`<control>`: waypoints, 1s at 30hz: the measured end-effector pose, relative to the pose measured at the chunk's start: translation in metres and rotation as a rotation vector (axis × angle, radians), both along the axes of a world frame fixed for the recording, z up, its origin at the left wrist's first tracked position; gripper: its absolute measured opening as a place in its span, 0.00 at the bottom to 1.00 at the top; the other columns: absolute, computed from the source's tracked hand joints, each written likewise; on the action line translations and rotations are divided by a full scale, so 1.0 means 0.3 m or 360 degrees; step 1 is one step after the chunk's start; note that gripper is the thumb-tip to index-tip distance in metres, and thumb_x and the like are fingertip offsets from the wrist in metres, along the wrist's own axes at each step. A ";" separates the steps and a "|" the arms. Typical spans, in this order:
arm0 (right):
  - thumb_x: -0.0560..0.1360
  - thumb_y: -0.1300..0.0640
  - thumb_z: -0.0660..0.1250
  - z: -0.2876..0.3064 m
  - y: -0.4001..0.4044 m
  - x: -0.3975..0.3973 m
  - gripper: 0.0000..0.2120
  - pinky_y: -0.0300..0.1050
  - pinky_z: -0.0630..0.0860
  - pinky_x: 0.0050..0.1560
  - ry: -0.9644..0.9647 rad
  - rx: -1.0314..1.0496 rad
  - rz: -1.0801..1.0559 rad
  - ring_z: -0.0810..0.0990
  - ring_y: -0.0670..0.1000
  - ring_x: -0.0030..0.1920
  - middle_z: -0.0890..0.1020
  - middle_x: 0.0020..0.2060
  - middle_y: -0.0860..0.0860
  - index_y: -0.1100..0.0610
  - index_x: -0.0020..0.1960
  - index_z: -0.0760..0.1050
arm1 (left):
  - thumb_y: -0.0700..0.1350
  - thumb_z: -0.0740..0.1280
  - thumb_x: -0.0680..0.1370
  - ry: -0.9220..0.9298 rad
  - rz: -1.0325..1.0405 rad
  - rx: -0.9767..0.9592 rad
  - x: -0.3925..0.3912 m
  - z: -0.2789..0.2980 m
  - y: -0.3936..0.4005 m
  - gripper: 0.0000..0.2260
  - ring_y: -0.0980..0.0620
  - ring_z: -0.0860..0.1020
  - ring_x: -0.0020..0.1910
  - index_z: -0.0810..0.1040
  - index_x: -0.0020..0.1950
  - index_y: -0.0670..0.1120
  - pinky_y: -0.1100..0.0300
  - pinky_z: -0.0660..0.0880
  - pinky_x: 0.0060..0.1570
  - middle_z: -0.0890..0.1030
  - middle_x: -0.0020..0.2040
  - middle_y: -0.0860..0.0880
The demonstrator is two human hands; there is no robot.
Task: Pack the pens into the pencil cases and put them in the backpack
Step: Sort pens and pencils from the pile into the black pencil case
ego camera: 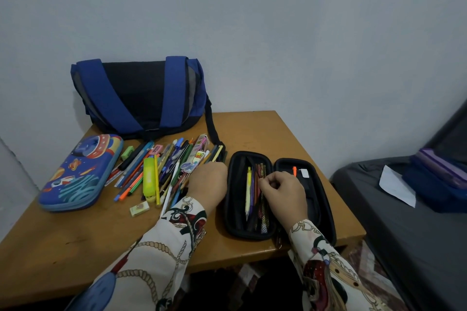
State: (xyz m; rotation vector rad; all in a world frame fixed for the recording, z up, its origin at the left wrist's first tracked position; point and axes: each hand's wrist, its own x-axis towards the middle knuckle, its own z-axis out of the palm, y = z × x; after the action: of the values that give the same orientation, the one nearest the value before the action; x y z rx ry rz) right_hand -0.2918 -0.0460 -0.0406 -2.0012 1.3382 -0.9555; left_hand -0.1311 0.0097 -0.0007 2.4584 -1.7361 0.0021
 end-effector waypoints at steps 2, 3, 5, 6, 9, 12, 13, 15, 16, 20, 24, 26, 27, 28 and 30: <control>0.75 0.52 0.67 0.000 0.000 0.000 0.13 0.59 0.76 0.52 0.0006 -0.0002 -0.0006 0.76 0.50 0.38 0.76 0.31 0.48 0.50 0.31 0.74 | 0.35 0.60 0.78 0.0040 -0.0001 -0.0019 0.008 -0.003 -0.005 0.08 0.42 0.79 0.43 0.73 0.41 0.43 0.54 0.71 0.37 0.71 0.35 0.48; 0.75 0.52 0.67 0.001 0.001 0.000 0.13 0.59 0.76 0.52 0.0006 -0.0003 -0.0006 0.76 0.49 0.38 0.77 0.31 0.48 0.50 0.31 0.74 | 0.35 0.59 0.78 0.0058 0.0002 -0.0028 0.012 -0.003 -0.008 0.09 0.43 0.77 0.41 0.70 0.39 0.44 0.54 0.71 0.37 0.68 0.33 0.49; 0.75 0.52 0.67 0.004 0.001 0.000 0.13 0.58 0.76 0.53 0.0007 -0.0004 0.0000 0.76 0.49 0.38 0.76 0.31 0.48 0.50 0.31 0.74 | 0.35 0.59 0.78 0.0087 0.0006 -0.0033 0.017 0.002 -0.009 0.09 0.43 0.75 0.40 0.68 0.38 0.44 0.54 0.70 0.37 0.67 0.34 0.48; 0.75 0.52 0.67 0.005 0.001 0.000 0.14 0.58 0.76 0.52 0.0014 -0.0007 0.0000 0.76 0.49 0.39 0.76 0.31 0.48 0.50 0.31 0.74 | 0.35 0.59 0.78 0.0096 0.0006 -0.0034 0.018 0.004 -0.010 0.09 0.42 0.76 0.41 0.67 0.39 0.44 0.54 0.70 0.37 0.68 0.35 0.48; 0.75 0.52 0.67 0.005 0.003 0.000 0.14 0.59 0.75 0.53 0.0032 -0.0016 -0.0010 0.75 0.48 0.39 0.76 0.31 0.48 0.51 0.32 0.74 | 0.34 0.59 0.78 0.0106 0.0015 0.0012 0.019 0.014 -0.015 0.08 0.41 0.78 0.45 0.68 0.40 0.44 0.53 0.71 0.38 0.70 0.38 0.46; 0.75 0.52 0.67 0.003 0.001 0.000 0.14 0.58 0.75 0.54 0.0023 -0.0003 -0.0009 0.76 0.49 0.38 0.77 0.31 0.48 0.51 0.32 0.74 | 0.35 0.59 0.78 0.0140 0.0034 0.0082 0.017 0.024 -0.018 0.08 0.41 0.78 0.45 0.68 0.40 0.44 0.53 0.71 0.39 0.71 0.38 0.46; 0.75 0.52 0.67 0.002 0.001 -0.001 0.14 0.58 0.75 0.54 0.0022 0.0002 -0.0006 0.76 0.49 0.38 0.77 0.31 0.48 0.51 0.31 0.74 | 0.35 0.59 0.78 0.0154 0.0042 0.0087 0.017 0.025 -0.017 0.09 0.42 0.77 0.43 0.67 0.39 0.44 0.53 0.71 0.39 0.71 0.38 0.46; 0.75 0.52 0.67 0.003 0.001 -0.001 0.14 0.58 0.76 0.53 0.0018 0.0007 -0.0007 0.76 0.49 0.38 0.77 0.31 0.49 0.51 0.31 0.75 | 0.36 0.60 0.77 0.0208 0.0073 0.0073 0.020 0.023 -0.016 0.11 0.44 0.74 0.39 0.66 0.36 0.44 0.53 0.71 0.38 0.70 0.37 0.47; 0.75 0.52 0.67 0.003 0.001 -0.002 0.14 0.58 0.76 0.53 0.0012 0.0001 -0.0009 0.76 0.49 0.38 0.77 0.31 0.49 0.51 0.31 0.75 | 0.36 0.61 0.77 0.0245 0.0092 0.0049 0.024 0.023 -0.015 0.11 0.45 0.73 0.38 0.66 0.35 0.44 0.54 0.72 0.37 0.70 0.35 0.47; 0.75 0.52 0.68 0.004 0.002 -0.001 0.14 0.58 0.75 0.54 0.0002 -0.0006 -0.0006 0.76 0.49 0.38 0.76 0.31 0.48 0.51 0.31 0.74 | 0.39 0.63 0.76 0.0388 0.0135 -0.0153 0.033 0.039 -0.016 0.15 0.48 0.70 0.30 0.65 0.31 0.45 0.56 0.69 0.33 0.67 0.30 0.48; 0.75 0.52 0.68 0.007 0.003 0.001 0.13 0.58 0.75 0.55 0.0012 -0.0015 0.0001 0.76 0.48 0.39 0.77 0.32 0.47 0.51 0.32 0.75 | 0.42 0.64 0.76 0.0516 0.0037 -0.0226 -0.014 0.056 -0.005 0.17 0.49 0.69 0.28 0.65 0.29 0.45 0.57 0.69 0.30 0.68 0.27 0.49; 0.75 0.52 0.68 0.008 0.005 0.001 0.13 0.59 0.75 0.54 0.0011 -0.0017 -0.0003 0.76 0.48 0.39 0.76 0.32 0.47 0.51 0.32 0.75 | 0.42 0.64 0.76 0.0513 0.0001 -0.0179 -0.047 0.040 0.002 0.17 0.49 0.68 0.25 0.64 0.28 0.45 0.58 0.69 0.29 0.66 0.26 0.49; 0.75 0.52 0.68 0.008 0.005 0.001 0.13 0.59 0.75 0.53 0.0010 -0.0018 -0.0005 0.76 0.48 0.39 0.76 0.31 0.47 0.51 0.32 0.75 | 0.41 0.64 0.77 0.0500 -0.0005 -0.0143 -0.063 0.027 0.005 0.18 0.49 0.65 0.24 0.64 0.28 0.45 0.59 0.66 0.27 0.65 0.25 0.49; 0.75 0.52 0.68 0.007 0.004 0.002 0.13 0.59 0.75 0.53 0.0006 -0.0019 -0.0006 0.76 0.49 0.38 0.76 0.31 0.47 0.51 0.32 0.75 | 0.41 0.63 0.77 0.0475 -0.0012 -0.0110 -0.077 0.013 0.007 0.18 0.50 0.63 0.23 0.63 0.28 0.45 0.59 0.64 0.26 0.64 0.25 0.49; 0.74 0.52 0.68 0.008 0.005 0.002 0.13 0.59 0.75 0.53 0.0002 -0.0014 -0.0009 0.76 0.49 0.38 0.76 0.31 0.47 0.51 0.31 0.74 | 0.40 0.63 0.78 0.0404 -0.0037 -0.0063 -0.102 -0.006 0.013 0.18 0.50 0.63 0.22 0.63 0.29 0.45 0.60 0.63 0.25 0.63 0.25 0.48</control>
State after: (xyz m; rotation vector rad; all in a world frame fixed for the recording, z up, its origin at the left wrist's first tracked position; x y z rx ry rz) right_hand -0.2913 -0.0445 -0.0383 -2.0057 1.3434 -0.9646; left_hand -0.1616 0.0137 -0.0025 2.2940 -1.6394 -0.2636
